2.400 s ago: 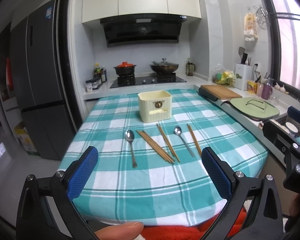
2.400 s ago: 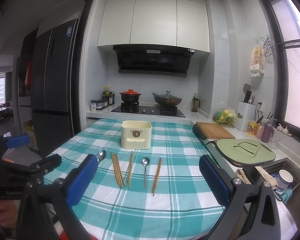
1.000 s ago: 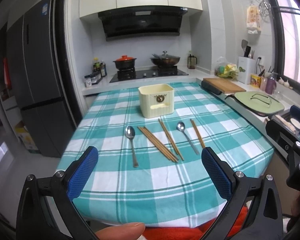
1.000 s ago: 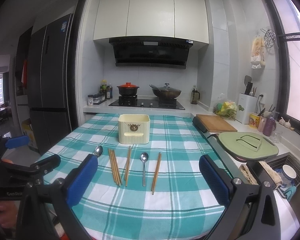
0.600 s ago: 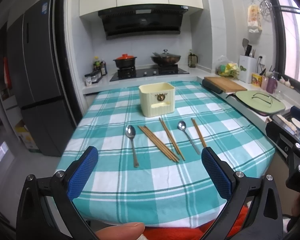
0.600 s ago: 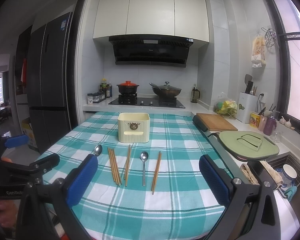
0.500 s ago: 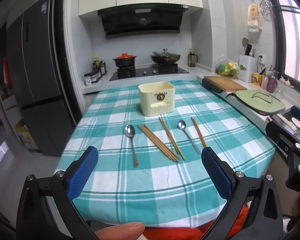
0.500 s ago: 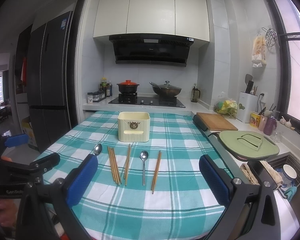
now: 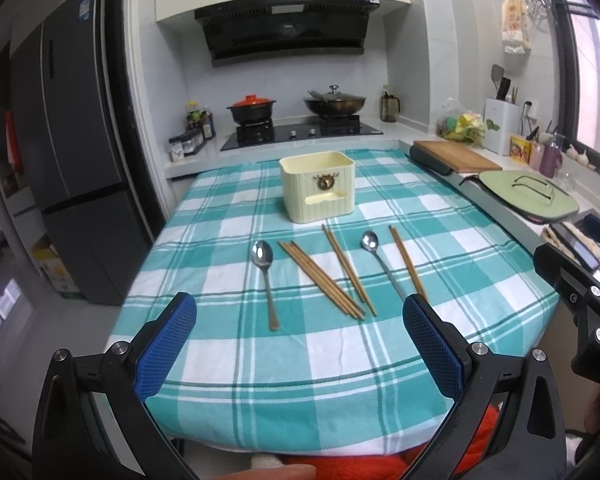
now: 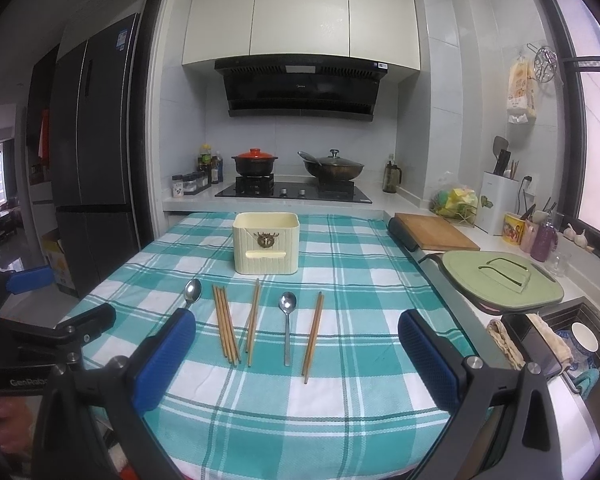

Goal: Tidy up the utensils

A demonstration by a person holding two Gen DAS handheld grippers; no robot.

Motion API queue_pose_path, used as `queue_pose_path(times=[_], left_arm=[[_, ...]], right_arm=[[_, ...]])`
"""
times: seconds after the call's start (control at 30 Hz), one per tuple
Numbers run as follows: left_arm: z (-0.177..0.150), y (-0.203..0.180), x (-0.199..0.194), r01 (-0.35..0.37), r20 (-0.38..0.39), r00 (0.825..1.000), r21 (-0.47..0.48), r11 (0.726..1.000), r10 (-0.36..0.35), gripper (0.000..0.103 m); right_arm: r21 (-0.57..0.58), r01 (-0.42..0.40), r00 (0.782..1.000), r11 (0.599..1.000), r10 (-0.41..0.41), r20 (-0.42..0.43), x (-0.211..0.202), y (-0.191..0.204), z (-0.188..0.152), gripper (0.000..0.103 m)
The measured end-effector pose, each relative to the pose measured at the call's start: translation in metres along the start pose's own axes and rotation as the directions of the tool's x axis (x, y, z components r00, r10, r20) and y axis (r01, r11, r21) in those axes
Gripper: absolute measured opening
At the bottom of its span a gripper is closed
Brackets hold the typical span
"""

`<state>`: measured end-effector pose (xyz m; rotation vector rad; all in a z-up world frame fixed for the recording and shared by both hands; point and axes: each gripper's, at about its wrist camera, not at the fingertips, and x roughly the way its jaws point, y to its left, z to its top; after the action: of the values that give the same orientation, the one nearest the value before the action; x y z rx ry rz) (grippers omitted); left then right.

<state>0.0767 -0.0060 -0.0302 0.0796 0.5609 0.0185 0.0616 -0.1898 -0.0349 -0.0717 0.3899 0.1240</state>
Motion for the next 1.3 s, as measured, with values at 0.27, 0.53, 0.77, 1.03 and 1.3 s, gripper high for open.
queue_pose_path(times=[0.27, 0.53, 0.77, 1.03, 1.3], left_arm=[[0.001, -0.004, 0.018, -0.009, -0.04, 0.999, 0.016, 1.0, 0.009, 0.103], [0.0, -0.001, 0.039, -0.013, -0.078, 0.997, 0.021, 1.0, 0.015, 0.103], [0.002, 0.009, 0.069, 0.0, -0.107, 0.994, 0.021, 1.0, 0.002, 0.103], [0.007, 0.013, 0.114, -0.007, -0.132, 0.991, 0.072, 0.997, 0.017, 0.103], [0.001, 0.022, 0.158, 0.021, -0.221, 0.975, 0.004, 1.0, -0.019, 0.103]], right_arm=[[0.006, 0.007, 0.999, 1.0, -0.007, -0.039, 0.016, -0.003, -0.001, 0.103], [0.004, 0.012, 0.997, 1.0, -0.011, -0.077, 0.035, -0.004, -0.002, 0.103], [-0.014, 0.074, 0.991, 0.997, -0.075, -0.11, 0.065, -0.014, -0.002, 0.103], [-0.052, 0.164, 0.966, 0.985, -0.171, -0.192, 0.113, -0.033, -0.01, 0.103], [-0.074, 0.182, 0.951, 0.98, -0.195, -0.24, 0.147, -0.042, -0.017, 0.103]])
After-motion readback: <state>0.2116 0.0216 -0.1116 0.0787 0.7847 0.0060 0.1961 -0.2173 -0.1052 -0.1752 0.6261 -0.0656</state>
